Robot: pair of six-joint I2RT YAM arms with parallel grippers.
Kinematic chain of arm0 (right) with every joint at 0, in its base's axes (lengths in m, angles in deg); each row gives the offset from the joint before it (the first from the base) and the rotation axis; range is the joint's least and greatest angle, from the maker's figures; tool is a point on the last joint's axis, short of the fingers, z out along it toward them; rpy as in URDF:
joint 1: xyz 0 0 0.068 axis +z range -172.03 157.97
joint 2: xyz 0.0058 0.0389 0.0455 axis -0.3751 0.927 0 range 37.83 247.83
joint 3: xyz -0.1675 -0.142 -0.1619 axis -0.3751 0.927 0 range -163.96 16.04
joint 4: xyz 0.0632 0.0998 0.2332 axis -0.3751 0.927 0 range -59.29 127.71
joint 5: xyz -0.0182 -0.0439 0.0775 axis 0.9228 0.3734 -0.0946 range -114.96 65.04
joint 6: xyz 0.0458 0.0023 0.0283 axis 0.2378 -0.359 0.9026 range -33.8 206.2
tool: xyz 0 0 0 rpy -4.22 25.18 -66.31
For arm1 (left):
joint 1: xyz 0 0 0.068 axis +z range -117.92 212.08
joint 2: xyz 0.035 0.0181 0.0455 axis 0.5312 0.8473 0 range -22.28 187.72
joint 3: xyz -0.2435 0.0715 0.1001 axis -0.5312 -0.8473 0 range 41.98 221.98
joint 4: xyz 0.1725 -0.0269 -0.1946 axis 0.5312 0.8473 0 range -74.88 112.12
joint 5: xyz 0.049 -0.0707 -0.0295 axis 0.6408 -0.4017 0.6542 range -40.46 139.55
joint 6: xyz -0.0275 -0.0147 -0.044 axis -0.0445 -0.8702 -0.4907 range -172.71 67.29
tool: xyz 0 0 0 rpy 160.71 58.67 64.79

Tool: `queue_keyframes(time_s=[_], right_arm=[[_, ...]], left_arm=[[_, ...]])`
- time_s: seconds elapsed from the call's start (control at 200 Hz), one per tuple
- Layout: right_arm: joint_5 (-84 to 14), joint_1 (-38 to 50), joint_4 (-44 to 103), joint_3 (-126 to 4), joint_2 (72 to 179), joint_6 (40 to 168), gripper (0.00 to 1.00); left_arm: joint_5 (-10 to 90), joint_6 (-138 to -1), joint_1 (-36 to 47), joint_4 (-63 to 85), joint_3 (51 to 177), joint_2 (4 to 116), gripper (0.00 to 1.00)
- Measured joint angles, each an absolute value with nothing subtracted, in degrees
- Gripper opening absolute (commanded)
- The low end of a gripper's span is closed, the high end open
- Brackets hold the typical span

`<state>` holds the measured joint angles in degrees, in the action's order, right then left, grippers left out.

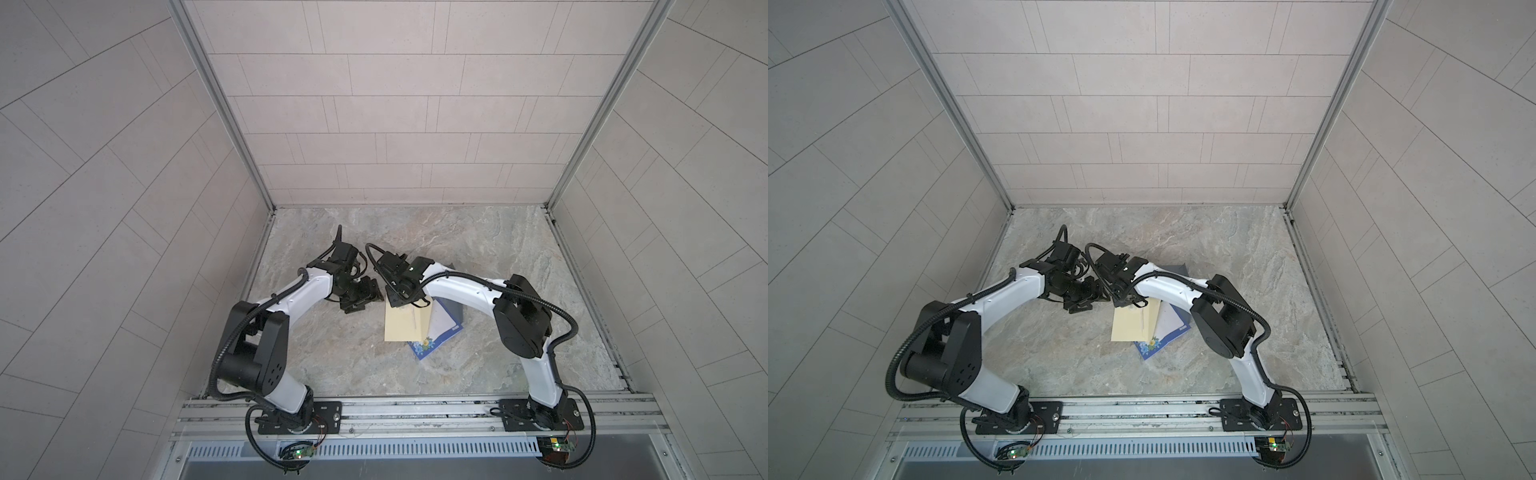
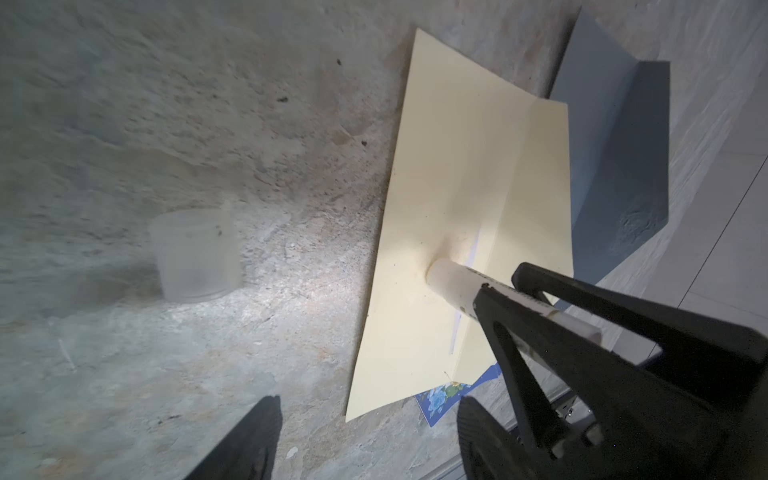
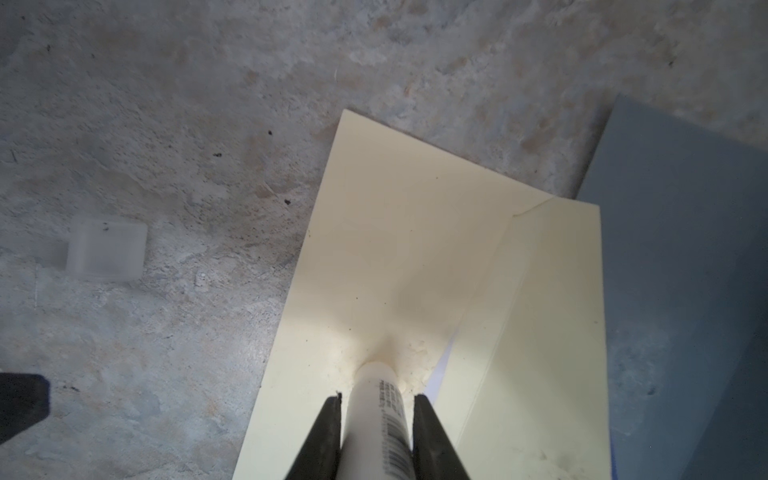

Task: Place the letter into the envelope and seal it
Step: 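Lower the glue stick onto the flap while the left gripper pinches the envelope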

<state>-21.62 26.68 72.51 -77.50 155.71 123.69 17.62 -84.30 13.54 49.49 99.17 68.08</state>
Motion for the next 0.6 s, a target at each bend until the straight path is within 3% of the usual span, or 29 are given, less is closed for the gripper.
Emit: queue_keyframes(time_s=[0.39,0.6], right_arm=[[-28.4,22.9,64.6,-69.7,151.3,127.1,0.0],[-29.4,22.3,63.1,-68.1,150.4,128.0,0.0]], left_arm=[[15.7,-79.3,10.2,50.4,102.5,78.0,0.75],[11.5,-76.8,9.6,48.7,102.7,81.8,0.7]])
